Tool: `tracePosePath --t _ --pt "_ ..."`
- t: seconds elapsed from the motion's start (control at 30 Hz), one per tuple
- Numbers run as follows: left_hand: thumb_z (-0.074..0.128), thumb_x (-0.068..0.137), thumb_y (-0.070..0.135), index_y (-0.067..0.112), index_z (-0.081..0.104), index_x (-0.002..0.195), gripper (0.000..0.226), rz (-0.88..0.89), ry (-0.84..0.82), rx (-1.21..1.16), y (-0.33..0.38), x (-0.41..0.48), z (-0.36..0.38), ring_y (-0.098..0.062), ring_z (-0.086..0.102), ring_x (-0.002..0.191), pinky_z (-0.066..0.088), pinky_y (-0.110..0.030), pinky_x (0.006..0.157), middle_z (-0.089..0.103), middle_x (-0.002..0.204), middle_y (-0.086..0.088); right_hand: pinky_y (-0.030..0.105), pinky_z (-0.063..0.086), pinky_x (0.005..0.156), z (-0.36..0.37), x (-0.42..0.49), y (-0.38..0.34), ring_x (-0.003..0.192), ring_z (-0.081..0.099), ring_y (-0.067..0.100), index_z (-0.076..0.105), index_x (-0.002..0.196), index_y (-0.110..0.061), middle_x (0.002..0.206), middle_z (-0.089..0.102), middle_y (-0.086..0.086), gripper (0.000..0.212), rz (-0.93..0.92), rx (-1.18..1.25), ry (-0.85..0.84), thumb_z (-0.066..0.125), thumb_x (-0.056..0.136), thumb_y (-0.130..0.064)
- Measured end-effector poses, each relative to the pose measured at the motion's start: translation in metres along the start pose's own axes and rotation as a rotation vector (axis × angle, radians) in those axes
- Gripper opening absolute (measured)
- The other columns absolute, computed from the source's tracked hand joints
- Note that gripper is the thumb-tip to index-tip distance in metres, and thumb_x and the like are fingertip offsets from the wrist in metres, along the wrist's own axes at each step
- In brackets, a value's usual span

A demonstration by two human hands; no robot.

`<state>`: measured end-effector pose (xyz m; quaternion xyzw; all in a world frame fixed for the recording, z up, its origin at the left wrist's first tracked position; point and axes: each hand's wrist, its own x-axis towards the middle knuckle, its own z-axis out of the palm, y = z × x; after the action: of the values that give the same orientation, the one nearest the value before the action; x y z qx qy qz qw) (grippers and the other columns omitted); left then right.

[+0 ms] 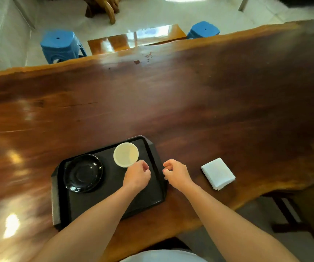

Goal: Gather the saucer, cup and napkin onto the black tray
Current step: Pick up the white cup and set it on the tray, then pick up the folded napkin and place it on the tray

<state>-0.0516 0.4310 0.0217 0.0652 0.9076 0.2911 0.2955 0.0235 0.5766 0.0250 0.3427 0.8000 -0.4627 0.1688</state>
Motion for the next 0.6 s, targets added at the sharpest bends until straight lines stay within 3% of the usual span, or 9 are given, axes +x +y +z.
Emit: tracePosePath --t 0.1,0.33,0.47,0.6 --pt "0.060 0.093 0.020 0.022 0.066 0.096 0.008 0.054 -0.030 0.036 0.016 0.001 0.020 -0.018 0.066 0.088 0.061 -0.042 0.081 0.068 0.093 0.002 0.037 0.060 0.091 -0.014 -0.004 0.023 0.101 0.068 0.018 0.060 0.123 -0.023 0.115 0.068 0.001 0.025 0.055 0.016 0.052 0.057 0.099 -0.019" --pt "0.061 0.094 0.019 0.024 0.066 0.091 0.007 0.120 -0.145 0.059 0.050 0.005 0.072 -0.015 0.067 0.080 0.063 -0.040 0.078 0.068 0.088 0.004 0.039 0.059 0.094 -0.044 -0.011 0.070 0.102 0.068 0.019 0.061 0.120 -0.024 0.118 0.068 0.002 0.023 0.177 0.060 0.172 0.057 0.098 -0.021" --pt "0.060 0.097 0.019 0.022 0.066 0.095 0.006 0.148 -0.177 0.044 0.064 0.011 0.104 -0.010 0.063 0.080 0.062 -0.033 0.077 0.067 0.092 0.002 0.039 0.059 0.094 -0.057 -0.012 0.091 0.103 0.067 0.023 0.060 0.122 -0.020 0.119 0.066 0.006 0.025 0.241 0.084 0.239 0.055 0.098 -0.019" --pt "0.061 0.098 0.018 0.017 0.066 0.103 0.007 0.159 -0.229 0.027 0.074 0.017 0.131 -0.009 0.058 0.075 0.049 -0.018 0.064 0.067 0.098 0.001 0.024 0.051 0.088 -0.070 -0.007 0.113 0.102 0.061 0.020 0.059 0.127 -0.015 0.121 0.065 0.009 0.030 0.291 0.065 0.323 0.055 0.098 -0.016"
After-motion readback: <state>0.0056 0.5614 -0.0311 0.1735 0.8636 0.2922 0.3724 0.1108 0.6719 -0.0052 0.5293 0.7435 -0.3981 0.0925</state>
